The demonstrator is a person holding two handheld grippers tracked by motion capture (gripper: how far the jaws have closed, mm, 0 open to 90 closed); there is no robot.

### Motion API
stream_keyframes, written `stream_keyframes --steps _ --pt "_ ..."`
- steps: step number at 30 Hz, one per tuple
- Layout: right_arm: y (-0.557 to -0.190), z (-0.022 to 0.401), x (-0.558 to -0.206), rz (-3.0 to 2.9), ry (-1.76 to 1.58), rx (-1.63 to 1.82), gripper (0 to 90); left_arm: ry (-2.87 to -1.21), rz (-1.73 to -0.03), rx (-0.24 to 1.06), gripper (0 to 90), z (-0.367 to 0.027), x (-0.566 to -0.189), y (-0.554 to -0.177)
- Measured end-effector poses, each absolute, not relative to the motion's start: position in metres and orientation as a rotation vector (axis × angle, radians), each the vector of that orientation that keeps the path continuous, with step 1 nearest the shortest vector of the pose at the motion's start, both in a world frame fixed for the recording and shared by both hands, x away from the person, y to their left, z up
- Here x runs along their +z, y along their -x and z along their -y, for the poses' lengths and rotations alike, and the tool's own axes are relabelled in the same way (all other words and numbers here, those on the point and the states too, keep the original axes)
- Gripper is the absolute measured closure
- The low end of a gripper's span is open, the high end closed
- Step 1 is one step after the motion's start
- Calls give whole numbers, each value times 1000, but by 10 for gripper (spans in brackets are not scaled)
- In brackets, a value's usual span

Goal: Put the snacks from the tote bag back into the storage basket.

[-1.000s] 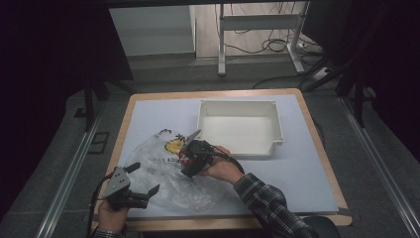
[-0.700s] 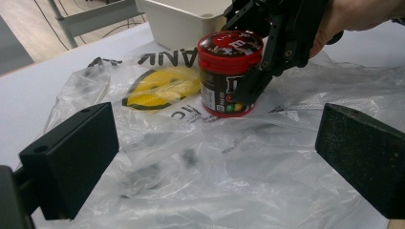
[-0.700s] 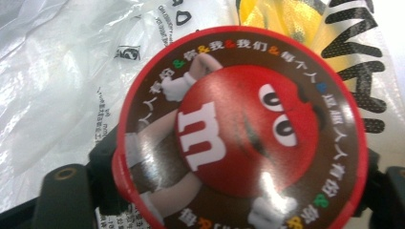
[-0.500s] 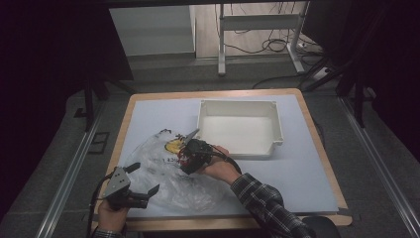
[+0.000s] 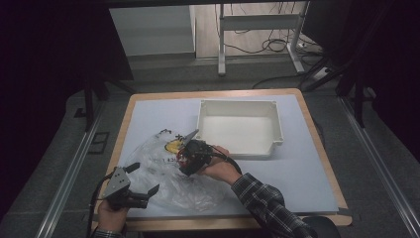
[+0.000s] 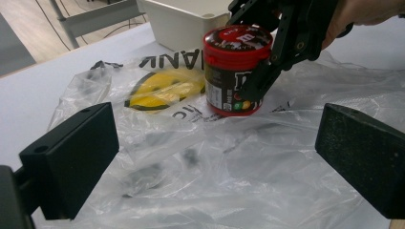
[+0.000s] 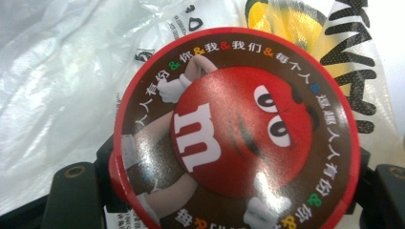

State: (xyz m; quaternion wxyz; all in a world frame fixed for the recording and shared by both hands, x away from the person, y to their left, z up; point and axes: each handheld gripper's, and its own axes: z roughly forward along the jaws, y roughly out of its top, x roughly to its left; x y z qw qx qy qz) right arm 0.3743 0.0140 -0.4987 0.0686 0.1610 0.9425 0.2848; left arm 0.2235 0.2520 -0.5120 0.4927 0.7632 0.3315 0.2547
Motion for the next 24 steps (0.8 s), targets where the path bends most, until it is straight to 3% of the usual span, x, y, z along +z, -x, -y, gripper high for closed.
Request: stream_keyframes --steps 24 --pt "-364 13 -455 -2818 -456 884 257 -1856 -805 621 9 -251 -512 -224"
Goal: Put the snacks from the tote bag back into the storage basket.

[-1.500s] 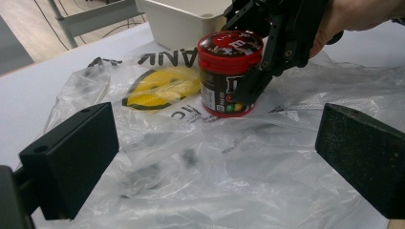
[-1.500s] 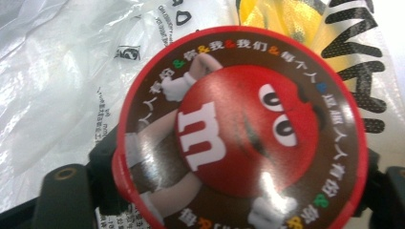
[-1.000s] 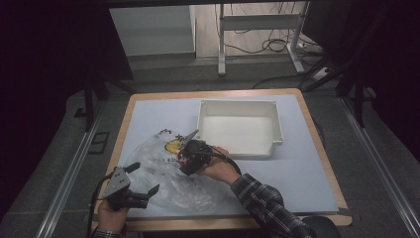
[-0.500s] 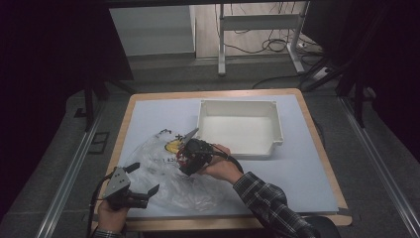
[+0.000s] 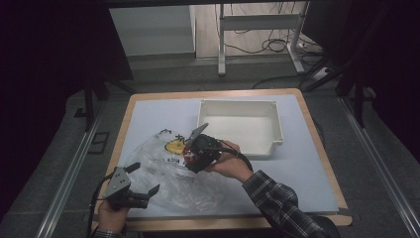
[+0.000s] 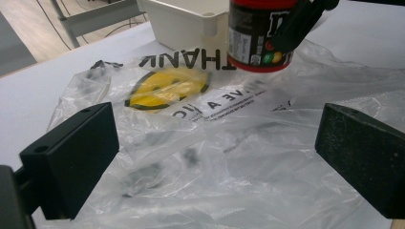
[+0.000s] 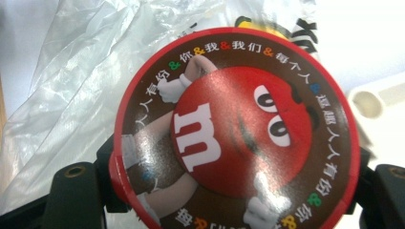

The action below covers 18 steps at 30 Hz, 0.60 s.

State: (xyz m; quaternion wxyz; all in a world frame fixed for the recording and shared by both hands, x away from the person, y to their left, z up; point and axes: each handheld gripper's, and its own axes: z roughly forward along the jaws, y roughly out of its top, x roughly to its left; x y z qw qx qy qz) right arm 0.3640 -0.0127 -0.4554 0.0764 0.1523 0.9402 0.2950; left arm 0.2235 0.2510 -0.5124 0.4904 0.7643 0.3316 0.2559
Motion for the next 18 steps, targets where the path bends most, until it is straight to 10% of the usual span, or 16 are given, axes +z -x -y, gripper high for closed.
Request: stream_keyframes --steps 18 --pt "-367 47 -442 -2773 -505 852 257 -1858 -807 627 9 -251 -512 -223"
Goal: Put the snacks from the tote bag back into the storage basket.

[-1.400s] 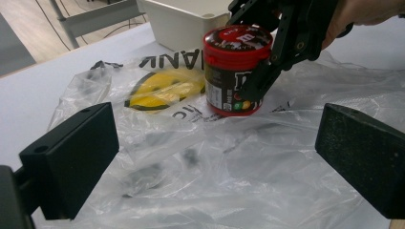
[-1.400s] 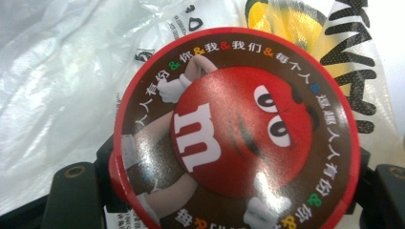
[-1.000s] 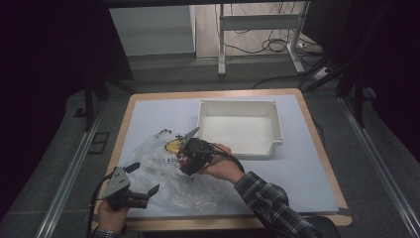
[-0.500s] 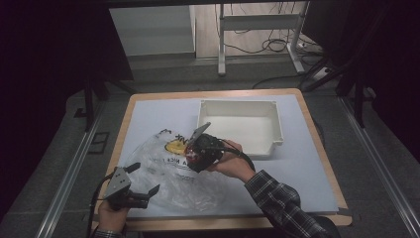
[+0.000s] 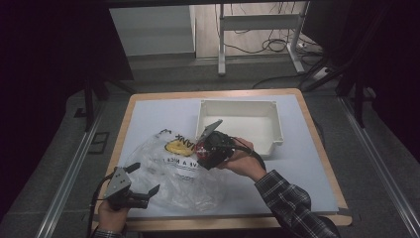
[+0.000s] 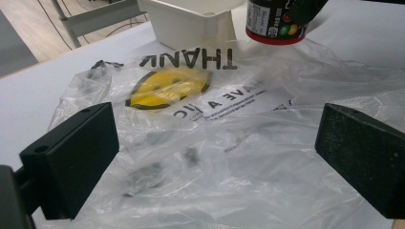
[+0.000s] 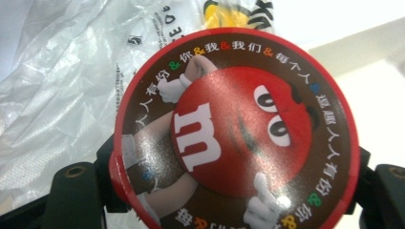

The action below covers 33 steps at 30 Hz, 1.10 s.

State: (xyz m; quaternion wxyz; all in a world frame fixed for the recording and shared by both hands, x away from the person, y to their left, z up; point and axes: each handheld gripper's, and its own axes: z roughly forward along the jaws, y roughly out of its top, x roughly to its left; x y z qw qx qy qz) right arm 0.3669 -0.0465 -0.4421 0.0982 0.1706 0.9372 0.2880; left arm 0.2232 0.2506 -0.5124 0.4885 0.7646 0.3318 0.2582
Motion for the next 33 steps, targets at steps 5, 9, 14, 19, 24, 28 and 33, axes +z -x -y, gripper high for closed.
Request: stream_keyframes --steps 5,9,14,19,24,28,33 --pt "-370 54 -438 -2758 -526 852 258 -1856 -806 628 9 -251 -512 -223" --pt "-371 59 -436 -2747 -536 851 258 -1858 -805 629 9 -251 -512 -223" --pt "-375 66 -433 -2735 -561 858 258 -1860 -804 630 9 -250 -512 -223" --pt "-379 71 -432 -2725 -579 856 258 -1862 -804 631 10 -250 -512 -223" --pt "-384 75 -433 -2721 -593 853 258 -1862 -804 633 10 -250 -512 -222" --pt "-389 76 -433 -2719 -596 854 258 -1862 -804 633 9 -250 -512 -222" --pt "-393 77 -431 -2715 -598 855 258 -1862 -804 632 9 -250 -512 -222"
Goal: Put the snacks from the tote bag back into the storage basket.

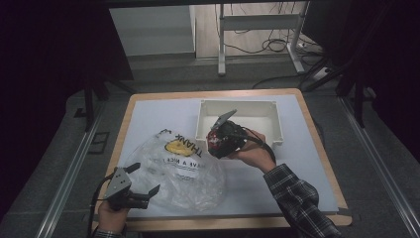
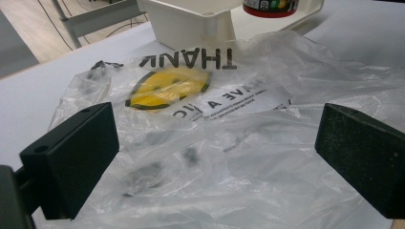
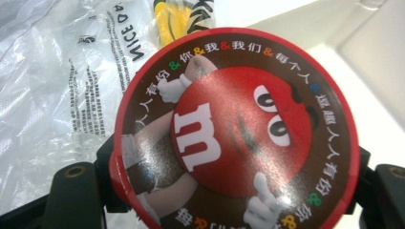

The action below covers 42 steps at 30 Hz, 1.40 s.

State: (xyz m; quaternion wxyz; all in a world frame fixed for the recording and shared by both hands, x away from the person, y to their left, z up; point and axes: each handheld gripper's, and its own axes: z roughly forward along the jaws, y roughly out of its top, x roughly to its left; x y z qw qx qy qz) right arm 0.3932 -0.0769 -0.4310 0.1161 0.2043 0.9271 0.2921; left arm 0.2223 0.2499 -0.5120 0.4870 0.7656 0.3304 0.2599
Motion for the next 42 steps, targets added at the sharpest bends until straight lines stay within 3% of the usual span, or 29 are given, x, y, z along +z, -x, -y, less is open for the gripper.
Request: stream_keyframes --steps 42 --pt "-444 78 -443 -2712 -631 841 257 -1864 -804 636 10 -251 -512 -222"
